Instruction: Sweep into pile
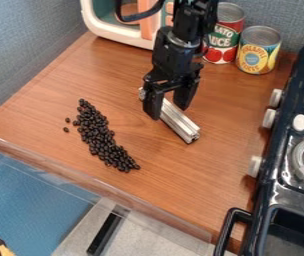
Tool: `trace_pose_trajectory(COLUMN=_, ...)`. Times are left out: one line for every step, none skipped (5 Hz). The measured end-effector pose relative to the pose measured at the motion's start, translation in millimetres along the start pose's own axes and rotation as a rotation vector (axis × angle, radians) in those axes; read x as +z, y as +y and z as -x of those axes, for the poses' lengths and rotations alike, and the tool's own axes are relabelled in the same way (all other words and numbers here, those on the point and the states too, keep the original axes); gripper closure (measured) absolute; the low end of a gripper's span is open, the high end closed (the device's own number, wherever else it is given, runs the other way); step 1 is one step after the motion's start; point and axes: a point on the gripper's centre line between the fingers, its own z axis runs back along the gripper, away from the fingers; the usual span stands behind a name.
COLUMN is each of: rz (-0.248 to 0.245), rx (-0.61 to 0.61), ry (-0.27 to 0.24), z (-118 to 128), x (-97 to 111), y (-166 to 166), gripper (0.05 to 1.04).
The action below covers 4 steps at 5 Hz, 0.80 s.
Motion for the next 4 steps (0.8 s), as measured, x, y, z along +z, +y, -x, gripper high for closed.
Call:
trace_pose_trajectory(rz=0.020, rx=-0.021, ry=0.033, z=7.5, x=-1.2, y=-2.8, gripper=0.085)
trace_pose_trajectory(rz=0.057, rx=-0.052, ry=0.035, z=14.9, x=3.1, y=-5.6, gripper=0.085)
trace_pose_trajectory(rz=0.071, rx=-0.045, ry=0.031, z=16.6, x=1.2, y=-7.0, gripper=0.085)
trace_pose_trajectory(rz=0.078, rx=-0.050, ry=0.032, z=16.7, x=1.3, y=-8.1, gripper=0.085)
